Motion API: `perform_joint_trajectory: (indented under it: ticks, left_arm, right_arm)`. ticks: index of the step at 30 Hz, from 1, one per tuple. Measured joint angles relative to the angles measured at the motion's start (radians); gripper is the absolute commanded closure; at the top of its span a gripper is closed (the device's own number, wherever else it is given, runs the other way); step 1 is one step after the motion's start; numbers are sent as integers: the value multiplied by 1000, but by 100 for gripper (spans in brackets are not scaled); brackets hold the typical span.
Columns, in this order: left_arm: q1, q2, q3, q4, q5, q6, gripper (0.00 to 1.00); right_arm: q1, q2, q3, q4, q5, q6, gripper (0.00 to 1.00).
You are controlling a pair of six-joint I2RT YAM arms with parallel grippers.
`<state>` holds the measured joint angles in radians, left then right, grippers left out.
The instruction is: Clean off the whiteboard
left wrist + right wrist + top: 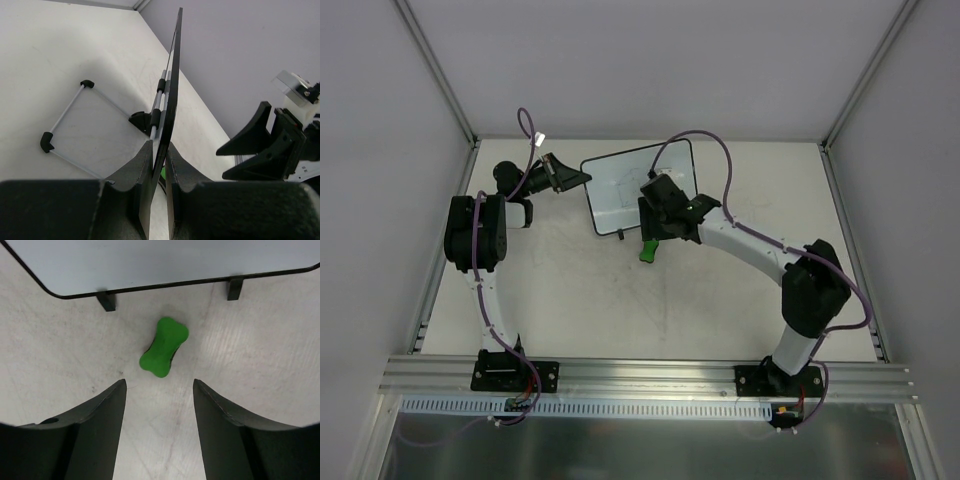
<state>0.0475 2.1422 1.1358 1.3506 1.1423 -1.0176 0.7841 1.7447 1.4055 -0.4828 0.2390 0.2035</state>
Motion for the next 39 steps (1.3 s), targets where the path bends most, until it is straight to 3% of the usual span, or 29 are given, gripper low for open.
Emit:
perform_joint_trajectory:
  ticks: [7, 15, 20, 21, 24, 39]
  left_arm:
    - [0, -2, -2, 0, 1, 0, 100]
    - [2, -5, -6, -1, 1, 0, 100]
    - [6, -8, -10, -1, 2, 1, 100]
    - [6, -9, -11, -1, 2, 1, 100]
    - [6, -11, -13, -1, 2, 1, 100]
    - [13, -17, -22, -2, 3, 0, 100]
  right_arm:
    - [108, 67, 0, -1, 121, 235, 50]
    - [85, 126, -15, -3, 165, 388, 46]
    - [64, 150, -15, 12, 156, 437, 43]
    - [61, 158, -15, 16, 150, 444, 36]
    - [50, 195, -15, 29, 127, 469, 35]
    - [42, 261, -6, 47, 105, 486, 49]
